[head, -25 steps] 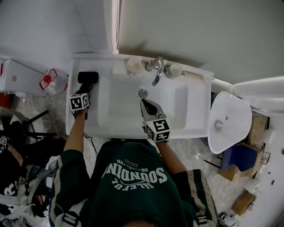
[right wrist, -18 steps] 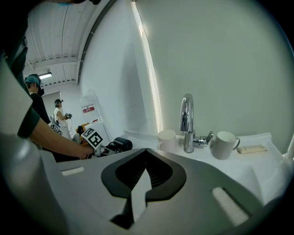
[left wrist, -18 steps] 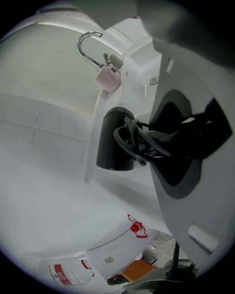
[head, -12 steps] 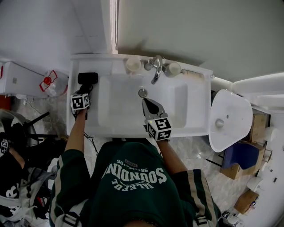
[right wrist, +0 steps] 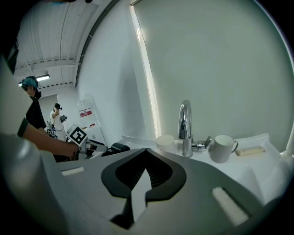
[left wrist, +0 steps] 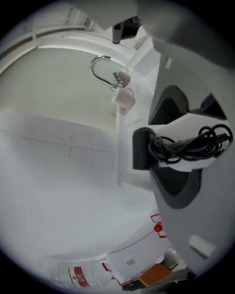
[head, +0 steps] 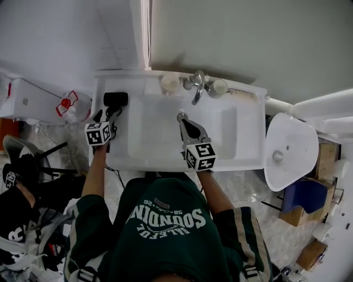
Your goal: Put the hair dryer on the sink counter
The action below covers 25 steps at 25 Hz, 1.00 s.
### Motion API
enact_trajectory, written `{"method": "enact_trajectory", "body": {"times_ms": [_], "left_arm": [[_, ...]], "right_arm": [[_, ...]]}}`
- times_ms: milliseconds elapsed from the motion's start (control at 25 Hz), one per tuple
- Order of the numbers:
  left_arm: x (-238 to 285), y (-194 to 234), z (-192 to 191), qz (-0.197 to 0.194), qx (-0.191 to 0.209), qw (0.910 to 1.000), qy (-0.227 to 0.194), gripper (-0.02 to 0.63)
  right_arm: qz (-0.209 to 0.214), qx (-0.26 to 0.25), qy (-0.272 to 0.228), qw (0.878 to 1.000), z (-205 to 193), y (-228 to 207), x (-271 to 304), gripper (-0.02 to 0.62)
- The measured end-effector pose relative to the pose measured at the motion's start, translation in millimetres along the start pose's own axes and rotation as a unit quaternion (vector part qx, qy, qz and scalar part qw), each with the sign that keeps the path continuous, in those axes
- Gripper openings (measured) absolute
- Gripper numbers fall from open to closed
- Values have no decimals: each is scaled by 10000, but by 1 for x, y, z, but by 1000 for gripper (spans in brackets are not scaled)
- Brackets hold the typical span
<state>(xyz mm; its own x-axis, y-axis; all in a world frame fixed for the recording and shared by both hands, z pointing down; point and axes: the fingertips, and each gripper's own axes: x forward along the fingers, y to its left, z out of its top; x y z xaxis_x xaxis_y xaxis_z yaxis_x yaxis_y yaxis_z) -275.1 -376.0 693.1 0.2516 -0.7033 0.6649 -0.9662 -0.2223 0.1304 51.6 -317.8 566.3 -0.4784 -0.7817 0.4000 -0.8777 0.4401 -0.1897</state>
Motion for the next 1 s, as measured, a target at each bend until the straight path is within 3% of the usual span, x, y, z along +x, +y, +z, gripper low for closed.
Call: {"method": "enact_trajectory", "body": {"times_ms": [280,520,760,1000], "left_arm": [[-34,-57,55,-547,333,9948,-796,310],[-53,-111,74,-1049,728,9859,-1085,134],[-66,-154,89,-1436,1015,9767,-1229,97],[-85,-180,107,-1651,1083,9667,-1626,51]], "right_arm": [[29,-27,-348,9994,22,3,-4,3],[-190,-24,-573,9982,38,-8,-12,3],[-333,-44,-808,9962,52,-18,-25,3],[-506,-94,-1063,9930,67,-28,-44,3]]}}
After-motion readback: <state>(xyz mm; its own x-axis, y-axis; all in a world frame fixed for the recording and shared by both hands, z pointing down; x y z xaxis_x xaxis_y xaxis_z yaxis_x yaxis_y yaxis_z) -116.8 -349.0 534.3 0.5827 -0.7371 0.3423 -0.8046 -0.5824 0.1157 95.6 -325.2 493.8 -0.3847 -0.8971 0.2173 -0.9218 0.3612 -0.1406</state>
